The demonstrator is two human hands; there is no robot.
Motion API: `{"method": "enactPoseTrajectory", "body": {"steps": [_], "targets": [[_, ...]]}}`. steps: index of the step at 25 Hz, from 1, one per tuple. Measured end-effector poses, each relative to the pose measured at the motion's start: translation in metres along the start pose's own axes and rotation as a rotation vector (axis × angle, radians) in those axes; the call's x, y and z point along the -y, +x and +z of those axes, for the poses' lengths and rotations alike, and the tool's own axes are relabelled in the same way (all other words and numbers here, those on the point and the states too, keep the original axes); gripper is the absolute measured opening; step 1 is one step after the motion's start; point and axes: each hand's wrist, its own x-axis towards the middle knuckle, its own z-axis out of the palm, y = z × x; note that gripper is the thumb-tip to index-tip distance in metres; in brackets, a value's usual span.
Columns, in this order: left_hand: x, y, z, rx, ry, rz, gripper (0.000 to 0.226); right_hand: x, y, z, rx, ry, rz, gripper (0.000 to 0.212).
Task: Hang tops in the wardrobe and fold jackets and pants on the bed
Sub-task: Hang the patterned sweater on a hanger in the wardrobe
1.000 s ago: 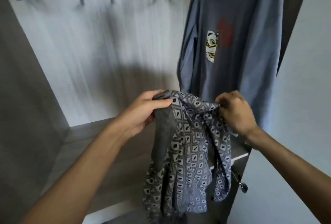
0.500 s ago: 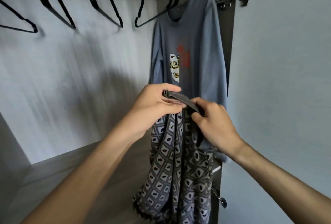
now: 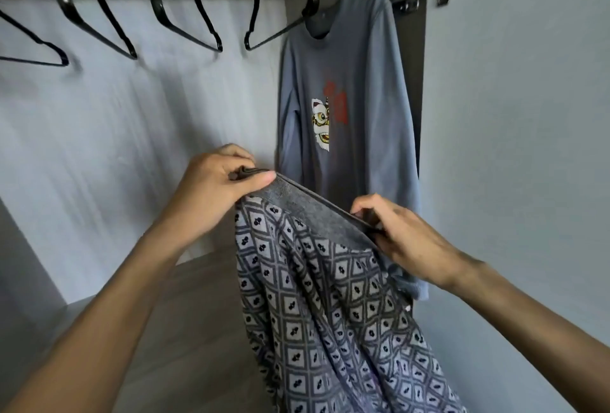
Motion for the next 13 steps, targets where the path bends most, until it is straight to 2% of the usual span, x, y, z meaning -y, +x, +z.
{"method": "enactPoseTrajectory", "body": {"steps": [1,3,4,6,8,10,12,13], "targets": [[0.008,-0.001,-0.001,0.027,-0.197,-0.109,0.034,-0.001,0.000,0.001,-0.008,-0.030,-0.048,0.066],[0.017,-0.008,0.002,0.048,-0.425,-0.276,0.022,0.000,0.006,0.001,0.034,-0.104,-0.137,0.067],[0.020,-0.012,0.003,0.030,-0.493,-0.321,0.020,0.003,0.011,0.003,0.058,-0.110,-0.184,0.063],[0.026,-0.017,-0.005,0.004,-0.594,-0.368,0.017,0.008,0.020,0.010,0.130,-0.017,-0.193,0.041],[0.036,-0.021,-0.020,0.102,-0.614,-0.417,0.016,0.009,0.025,0.015,0.194,0.268,-0.040,0.022],[0.049,-0.030,-0.033,0.239,-0.663,-0.464,0.021,0.010,0.027,0.021,0.169,0.646,0.151,0.019],[0.068,-0.038,-0.043,0.300,-0.732,-0.497,0.058,0.007,0.029,0.031,0.060,1.047,0.363,0.021],[0.074,-0.044,-0.049,0.312,-0.767,-0.504,0.067,0.006,0.033,0.036,0.014,1.290,0.455,0.024]]}}
